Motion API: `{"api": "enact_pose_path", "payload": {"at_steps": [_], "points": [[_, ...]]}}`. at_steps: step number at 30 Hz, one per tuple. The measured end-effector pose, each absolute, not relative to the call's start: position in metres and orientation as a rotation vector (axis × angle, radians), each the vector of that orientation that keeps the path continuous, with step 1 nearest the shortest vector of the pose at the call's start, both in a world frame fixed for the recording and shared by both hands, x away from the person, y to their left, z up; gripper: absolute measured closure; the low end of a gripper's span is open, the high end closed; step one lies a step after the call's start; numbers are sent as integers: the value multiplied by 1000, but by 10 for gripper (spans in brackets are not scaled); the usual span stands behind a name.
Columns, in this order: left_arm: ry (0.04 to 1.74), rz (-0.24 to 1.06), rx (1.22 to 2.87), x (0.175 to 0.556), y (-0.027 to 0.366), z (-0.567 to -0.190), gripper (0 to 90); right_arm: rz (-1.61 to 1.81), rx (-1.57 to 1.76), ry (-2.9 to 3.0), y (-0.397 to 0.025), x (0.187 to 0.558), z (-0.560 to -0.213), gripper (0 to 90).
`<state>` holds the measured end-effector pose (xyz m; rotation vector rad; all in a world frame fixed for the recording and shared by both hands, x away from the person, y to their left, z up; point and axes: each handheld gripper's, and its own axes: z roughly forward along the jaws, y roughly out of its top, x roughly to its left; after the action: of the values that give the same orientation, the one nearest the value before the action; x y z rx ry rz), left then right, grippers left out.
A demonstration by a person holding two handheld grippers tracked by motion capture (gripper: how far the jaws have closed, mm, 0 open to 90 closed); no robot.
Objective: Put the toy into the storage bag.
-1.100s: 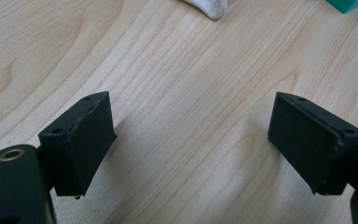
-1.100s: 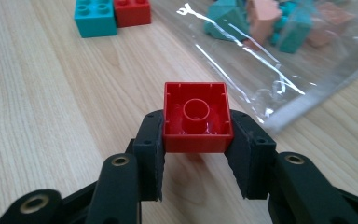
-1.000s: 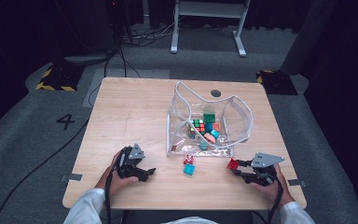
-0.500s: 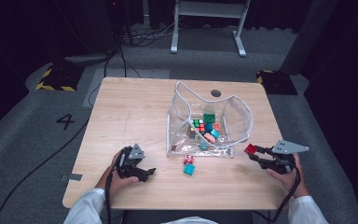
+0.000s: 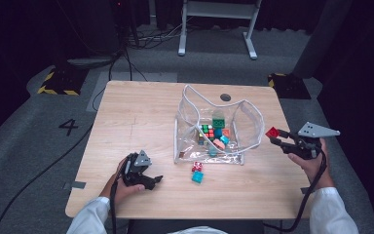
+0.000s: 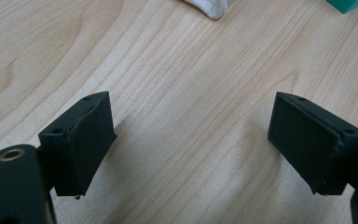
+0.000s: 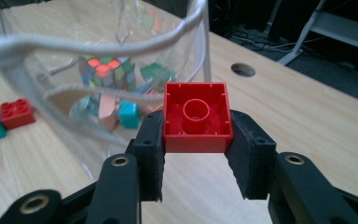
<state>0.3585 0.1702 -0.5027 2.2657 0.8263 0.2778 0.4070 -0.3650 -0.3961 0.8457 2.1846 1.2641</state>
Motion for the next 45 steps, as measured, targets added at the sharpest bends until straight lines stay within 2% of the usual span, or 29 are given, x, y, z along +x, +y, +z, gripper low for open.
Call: {"api": "enact_pose_path", "payload": {"at_steps": [12,24,37,45], "points": [[826,281,2266,359,170,-503,144,1256,795,2125,-354,429,-341,592],[828,283,2264,359,170,-503,143,1245,764,2143,-328,446,-318,592],[828,282,2264,359,170,-503,141,1327,618,2243,-285,449,-319,591],[829,282,2264,359,170,-503,142,1229,509,2387,-261,448,-331,591]]}}
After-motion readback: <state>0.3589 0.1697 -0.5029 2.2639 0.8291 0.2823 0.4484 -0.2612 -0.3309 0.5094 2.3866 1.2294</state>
